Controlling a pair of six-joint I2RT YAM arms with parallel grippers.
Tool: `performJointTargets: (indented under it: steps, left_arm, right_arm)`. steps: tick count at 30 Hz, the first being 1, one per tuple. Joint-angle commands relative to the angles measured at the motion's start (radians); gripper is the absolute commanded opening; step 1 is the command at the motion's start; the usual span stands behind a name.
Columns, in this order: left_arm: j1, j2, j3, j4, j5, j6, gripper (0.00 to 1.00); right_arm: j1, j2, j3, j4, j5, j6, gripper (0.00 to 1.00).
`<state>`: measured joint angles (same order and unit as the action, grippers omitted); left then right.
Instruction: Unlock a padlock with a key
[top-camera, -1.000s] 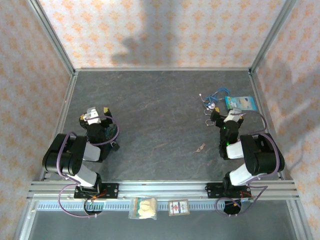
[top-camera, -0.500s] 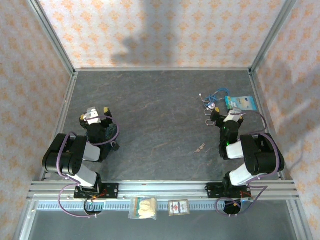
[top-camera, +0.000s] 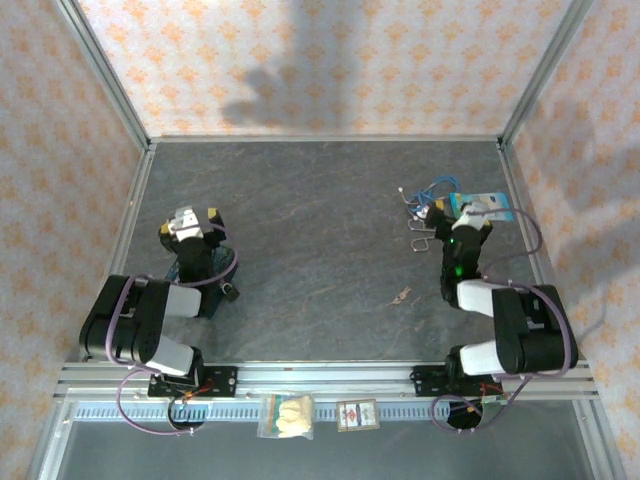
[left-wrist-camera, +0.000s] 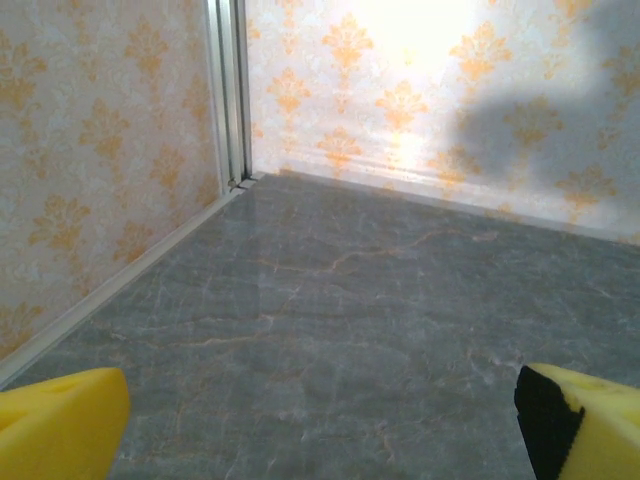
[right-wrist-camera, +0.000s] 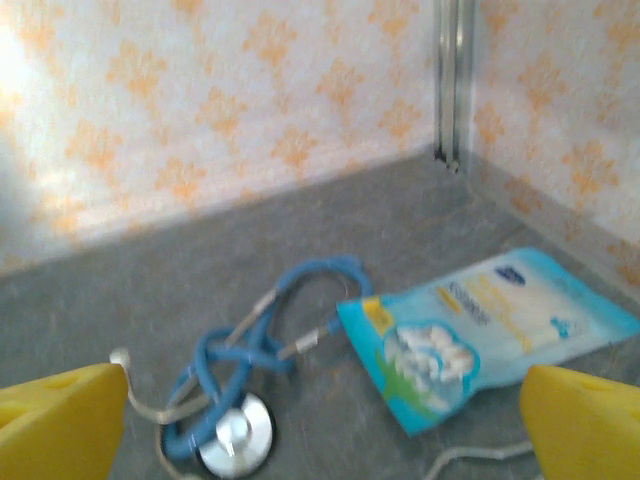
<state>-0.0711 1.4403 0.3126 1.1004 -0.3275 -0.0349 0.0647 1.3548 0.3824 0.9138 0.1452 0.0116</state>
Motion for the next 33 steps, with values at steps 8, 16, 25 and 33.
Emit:
performJointTargets:
  steps: [8,16,25,33]
  left_arm:
    - [-0.099,-0.065,0.417,-0.678,0.208,-0.339,0.98]
    - [-0.325,0.045,0.442,-0.584,0.423,-0.570,0.93]
    - [-0.425,0.193,0.471,-0.507,0.441,-0.631,0.93]
    - [-0.424,0.175,0.464,-0.515,0.420,-0.613,0.94]
  right_arm:
    - [0.025,-0.030,0.328,-0.797,-0.013,0.419,0.89]
    - [0.205,-0.108,0.302,-1.151,-0.040,0.544,0.78]
    - [0.393,-0.210,0.201,-1.364,-0.029,0.741,0.48]
    - [0.495,-0.140,0.136,-1.345,-0.061,0.820,0.46]
